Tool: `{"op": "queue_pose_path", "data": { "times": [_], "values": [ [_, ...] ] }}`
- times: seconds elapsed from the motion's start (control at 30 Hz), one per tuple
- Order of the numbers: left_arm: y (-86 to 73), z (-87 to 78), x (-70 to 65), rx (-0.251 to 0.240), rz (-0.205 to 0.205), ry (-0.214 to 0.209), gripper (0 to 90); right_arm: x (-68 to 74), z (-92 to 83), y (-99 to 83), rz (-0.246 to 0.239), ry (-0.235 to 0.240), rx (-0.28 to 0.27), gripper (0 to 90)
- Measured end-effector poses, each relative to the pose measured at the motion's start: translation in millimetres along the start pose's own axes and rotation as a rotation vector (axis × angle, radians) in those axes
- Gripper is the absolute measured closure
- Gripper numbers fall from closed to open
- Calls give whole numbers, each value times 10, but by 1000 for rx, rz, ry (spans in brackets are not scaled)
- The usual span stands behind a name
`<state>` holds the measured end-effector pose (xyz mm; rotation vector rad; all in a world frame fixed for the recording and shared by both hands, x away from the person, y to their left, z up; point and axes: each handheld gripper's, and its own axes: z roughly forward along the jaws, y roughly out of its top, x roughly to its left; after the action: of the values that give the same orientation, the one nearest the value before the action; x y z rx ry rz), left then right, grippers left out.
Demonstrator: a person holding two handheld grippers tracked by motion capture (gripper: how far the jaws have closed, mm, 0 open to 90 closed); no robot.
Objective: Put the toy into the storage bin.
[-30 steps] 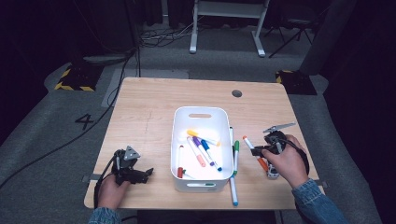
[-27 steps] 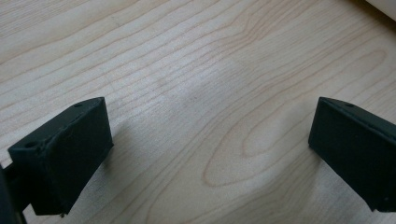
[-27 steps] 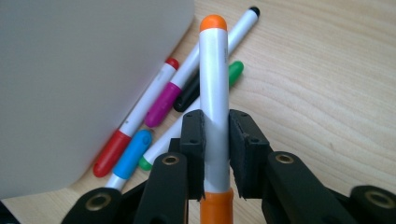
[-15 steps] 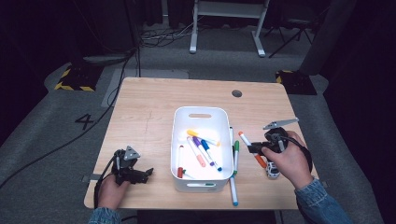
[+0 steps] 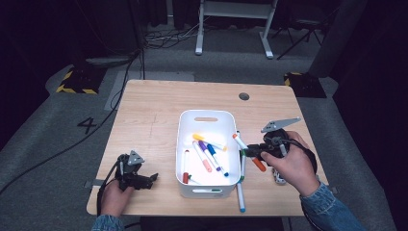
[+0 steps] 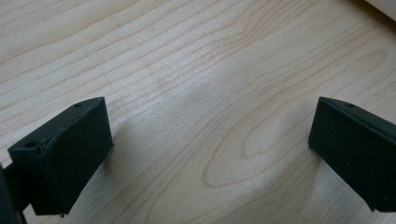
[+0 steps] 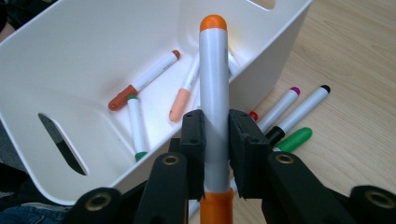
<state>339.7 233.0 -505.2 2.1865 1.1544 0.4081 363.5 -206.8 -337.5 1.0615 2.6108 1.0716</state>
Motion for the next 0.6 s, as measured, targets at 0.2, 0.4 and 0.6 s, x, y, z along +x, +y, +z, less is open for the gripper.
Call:
{"op": "queue_pose_path", "data": {
  "times": [0.2, 0.4, 0.6],
  "values": [
    [0, 0, 0, 0, 0, 0, 0, 114, 33, 97, -27, 37, 8, 769],
    [0, 0, 0, -1, 0, -1, 0, 243, 112, 194, -51, 78, 19, 769],
    [0, 0, 0, 0, 0, 0, 0, 349, 169, 291, -69, 108, 24, 769]
  ]
}}
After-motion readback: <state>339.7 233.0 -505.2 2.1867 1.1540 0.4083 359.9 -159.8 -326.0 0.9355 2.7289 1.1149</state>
